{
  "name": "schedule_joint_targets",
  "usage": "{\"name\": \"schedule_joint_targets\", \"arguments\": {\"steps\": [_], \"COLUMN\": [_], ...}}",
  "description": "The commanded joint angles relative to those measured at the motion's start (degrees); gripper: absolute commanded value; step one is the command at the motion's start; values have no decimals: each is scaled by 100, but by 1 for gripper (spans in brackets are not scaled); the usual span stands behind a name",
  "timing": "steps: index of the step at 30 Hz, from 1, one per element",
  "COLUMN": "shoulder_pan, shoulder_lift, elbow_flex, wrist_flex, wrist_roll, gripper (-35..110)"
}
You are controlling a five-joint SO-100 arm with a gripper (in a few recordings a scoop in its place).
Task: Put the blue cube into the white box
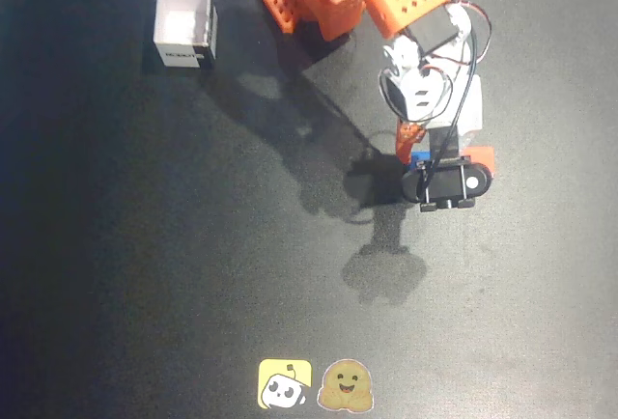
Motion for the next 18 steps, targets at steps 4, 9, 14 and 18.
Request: {"name": "schedule_joint_targets", "arguments": {"steps": [4, 9, 14, 18], "shoulder_pan": [-9, 18, 26, 26], "shoulder_lift": [-26, -88, -105, -193], "elbow_flex": [-35, 26, 88, 105], "wrist_flex": [-62, -105, -123, -158], "wrist_roll": [44, 79, 123, 149], "gripper": [22, 22, 22, 22]}}
